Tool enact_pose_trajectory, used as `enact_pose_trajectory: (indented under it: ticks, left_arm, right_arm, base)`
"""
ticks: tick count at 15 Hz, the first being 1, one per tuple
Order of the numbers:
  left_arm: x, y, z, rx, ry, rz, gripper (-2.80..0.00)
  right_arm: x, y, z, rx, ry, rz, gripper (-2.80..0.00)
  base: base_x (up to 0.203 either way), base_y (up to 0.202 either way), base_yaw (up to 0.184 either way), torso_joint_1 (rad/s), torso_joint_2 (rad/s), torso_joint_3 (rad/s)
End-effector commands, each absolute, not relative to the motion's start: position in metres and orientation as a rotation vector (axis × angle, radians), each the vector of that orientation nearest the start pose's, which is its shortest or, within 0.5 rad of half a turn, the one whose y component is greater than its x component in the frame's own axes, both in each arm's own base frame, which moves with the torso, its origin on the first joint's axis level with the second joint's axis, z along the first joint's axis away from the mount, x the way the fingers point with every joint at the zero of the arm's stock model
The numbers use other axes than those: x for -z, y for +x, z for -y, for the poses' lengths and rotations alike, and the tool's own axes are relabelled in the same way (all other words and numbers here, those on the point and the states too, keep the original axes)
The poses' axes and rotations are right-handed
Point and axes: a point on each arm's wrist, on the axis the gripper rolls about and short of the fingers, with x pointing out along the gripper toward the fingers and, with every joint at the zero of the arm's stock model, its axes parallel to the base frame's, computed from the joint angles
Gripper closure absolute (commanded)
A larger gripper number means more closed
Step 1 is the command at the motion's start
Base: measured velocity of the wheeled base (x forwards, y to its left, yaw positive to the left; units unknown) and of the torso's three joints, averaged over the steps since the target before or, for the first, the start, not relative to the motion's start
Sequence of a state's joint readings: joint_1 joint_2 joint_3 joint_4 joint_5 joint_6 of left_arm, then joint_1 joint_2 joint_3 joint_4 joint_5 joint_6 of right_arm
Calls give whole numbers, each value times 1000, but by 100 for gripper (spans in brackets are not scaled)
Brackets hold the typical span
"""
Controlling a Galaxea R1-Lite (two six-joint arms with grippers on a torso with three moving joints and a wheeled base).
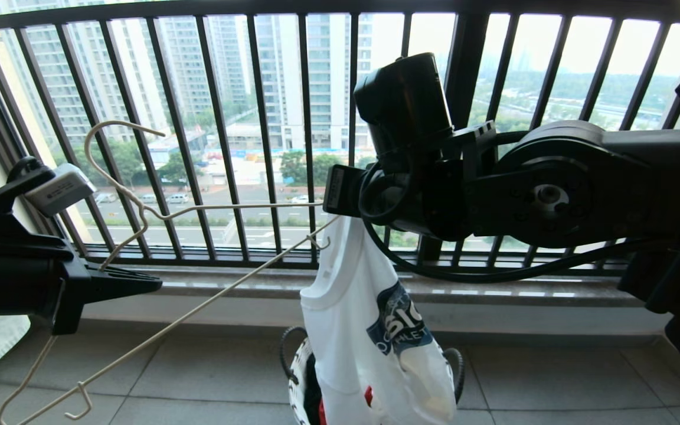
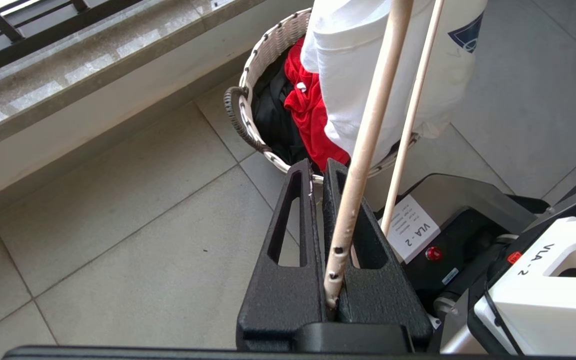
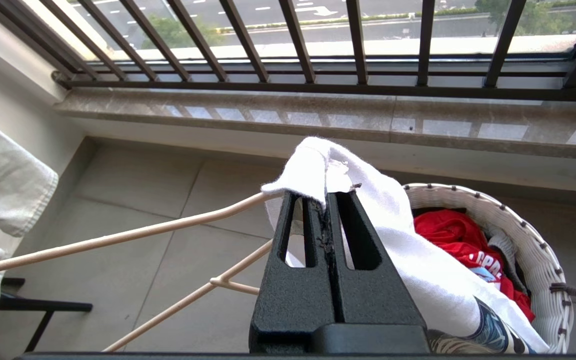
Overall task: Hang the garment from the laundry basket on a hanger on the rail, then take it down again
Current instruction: Hang the clothes on the clothes rack
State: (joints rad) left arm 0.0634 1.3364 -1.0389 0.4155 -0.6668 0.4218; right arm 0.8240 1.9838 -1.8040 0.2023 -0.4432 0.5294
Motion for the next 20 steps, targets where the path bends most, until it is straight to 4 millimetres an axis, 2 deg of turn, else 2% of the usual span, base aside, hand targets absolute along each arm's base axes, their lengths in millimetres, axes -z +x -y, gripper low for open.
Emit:
enact_pose_trajectory:
  ticks: [1, 6, 11, 15, 18, 20]
  left_arm:
    - [-248, 194, 6, 730, 136, -543, 0]
    - [-237, 190, 31, 844, 126, -594, 0]
    - [-238, 208, 41, 693, 84, -589, 0]
    - [-228, 223, 63, 510, 146, -556, 0]
    - [-218, 233, 72, 375, 197, -544, 0]
    - [-218, 232, 79, 395, 183, -549, 0]
  right_arm:
    - [-278, 278, -288, -281, 289, -404, 0]
    - [-278, 278, -289, -283, 293, -403, 0]
    - [-279, 278, -294, -272, 381, -409, 0]
    - [-282, 282, -297, -234, 485, -396, 0]
    - [-292, 291, -286, -190, 513, -351, 0]
    - [-292, 290, -287, -191, 515, -354, 0]
  base:
    - [0, 0, 0, 0, 0, 0]
    - [0, 0, 0, 0, 0, 0]
    - [0, 0, 0, 0, 0, 0]
    - [0, 0, 0, 0, 0, 0]
    - [0, 0, 0, 0, 0, 0]
    - [0, 0, 0, 0, 0, 0]
